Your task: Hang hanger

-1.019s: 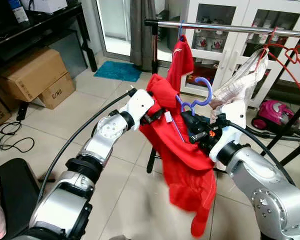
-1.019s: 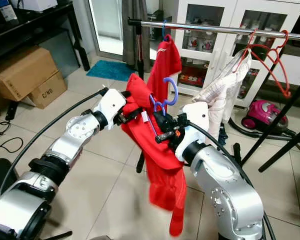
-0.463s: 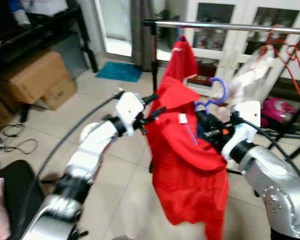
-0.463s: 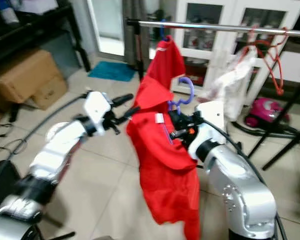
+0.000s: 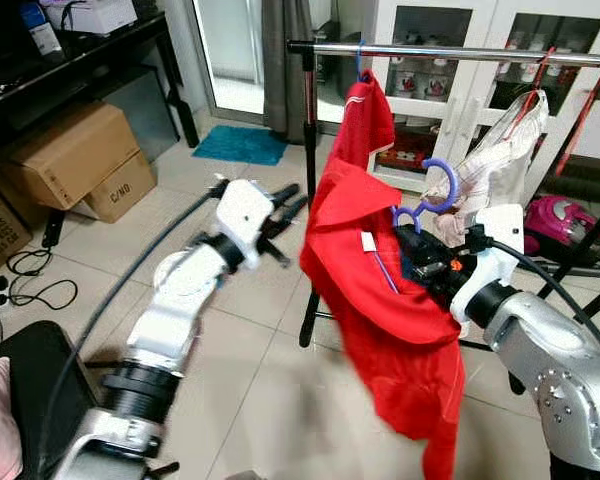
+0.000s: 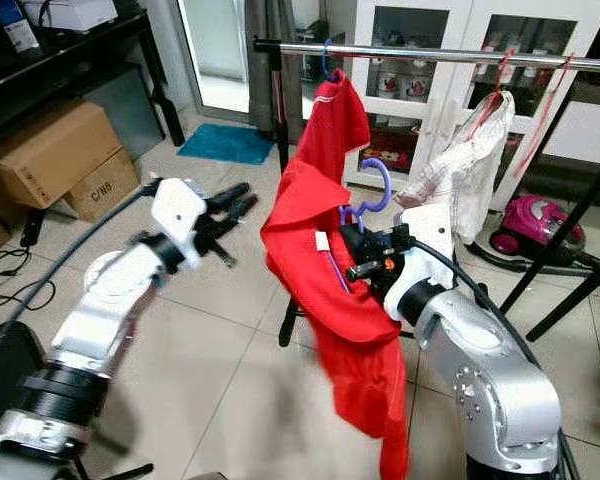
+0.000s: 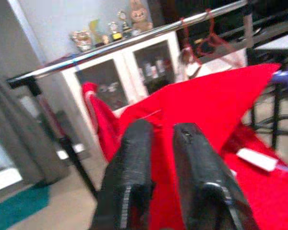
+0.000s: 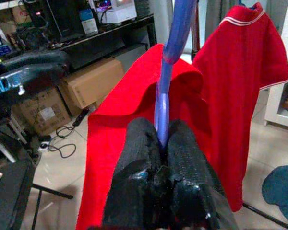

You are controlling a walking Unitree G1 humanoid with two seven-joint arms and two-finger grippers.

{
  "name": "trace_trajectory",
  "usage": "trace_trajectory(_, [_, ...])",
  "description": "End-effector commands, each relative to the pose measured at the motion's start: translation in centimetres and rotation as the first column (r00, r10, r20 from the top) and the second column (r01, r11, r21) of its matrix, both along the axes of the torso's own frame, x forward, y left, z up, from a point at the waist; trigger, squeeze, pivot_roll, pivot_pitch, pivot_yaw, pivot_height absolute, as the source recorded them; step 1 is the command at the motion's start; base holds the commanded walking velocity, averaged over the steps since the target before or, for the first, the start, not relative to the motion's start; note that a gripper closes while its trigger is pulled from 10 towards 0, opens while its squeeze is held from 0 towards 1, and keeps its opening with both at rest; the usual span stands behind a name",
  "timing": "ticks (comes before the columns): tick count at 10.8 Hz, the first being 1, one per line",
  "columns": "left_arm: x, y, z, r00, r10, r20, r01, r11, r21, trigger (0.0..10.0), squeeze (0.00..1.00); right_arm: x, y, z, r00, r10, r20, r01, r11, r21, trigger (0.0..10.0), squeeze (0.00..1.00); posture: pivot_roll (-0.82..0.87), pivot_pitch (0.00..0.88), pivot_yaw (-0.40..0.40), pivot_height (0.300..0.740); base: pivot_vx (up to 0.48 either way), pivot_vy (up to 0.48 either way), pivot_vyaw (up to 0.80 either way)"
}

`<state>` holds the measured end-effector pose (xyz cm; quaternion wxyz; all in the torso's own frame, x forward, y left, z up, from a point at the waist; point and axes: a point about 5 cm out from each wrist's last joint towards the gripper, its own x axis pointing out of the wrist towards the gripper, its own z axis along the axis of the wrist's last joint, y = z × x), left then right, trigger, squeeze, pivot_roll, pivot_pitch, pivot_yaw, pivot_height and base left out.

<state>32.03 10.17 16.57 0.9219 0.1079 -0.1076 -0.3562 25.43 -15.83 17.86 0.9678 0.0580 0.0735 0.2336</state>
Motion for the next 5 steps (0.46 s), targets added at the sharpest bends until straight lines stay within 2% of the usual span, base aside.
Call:
trace_trajectory(1, [-0.1, -0.8, 0.0, 0.998, -0.065, -0.023, 0.065, 0.998, -0.007, 10.0, 1.0, 0.2, 0.2, 0.8, 0.999, 0.019, 0.032, -0.019, 1.0, 0.018, 10.0, 0.0, -0.13, 0.0, 0.07, 0.74, 0.0, 0.0, 0.0])
trace_trajectory(2, [-0.2, -1.3, -0.8, 0.993, -0.111, -0.049, 0.112, 0.993, 0.031, 10.0, 1.0, 0.2, 0.3, 0.7, 0.999, 0.026, 0.027, -0.026, 1.0, 0.011, 10.0, 0.0, -0.13, 0.0, 0.07, 0.74, 0.0, 0.0, 0.0])
trace_trajectory(4, [0.3, -1.4, -1.6, 0.993, -0.086, -0.078, 0.094, 0.99, 0.106, 10.0, 1.0, 0.1, 0.3, 0.8, 0.999, 0.033, 0.025, -0.033, 0.999, 0.01, 10.0, 0.0, -0.13, 0.0, 0.071, 0.74, 0.0, 0.0, 0.0])
trace_trajectory(5, [0.9, -1.1, -1.2, 0.999, 0.009, 0.036, -0.013, 0.993, 0.113, 10.0, 1.0, 0.1, 0.3, 0.8, 0.999, 0.032, 0.024, -0.032, 0.999, 0.012, 10.0, 0.0, -0.13, 0.0, 0.07, 0.74, 0.0, 0.0, 0.0])
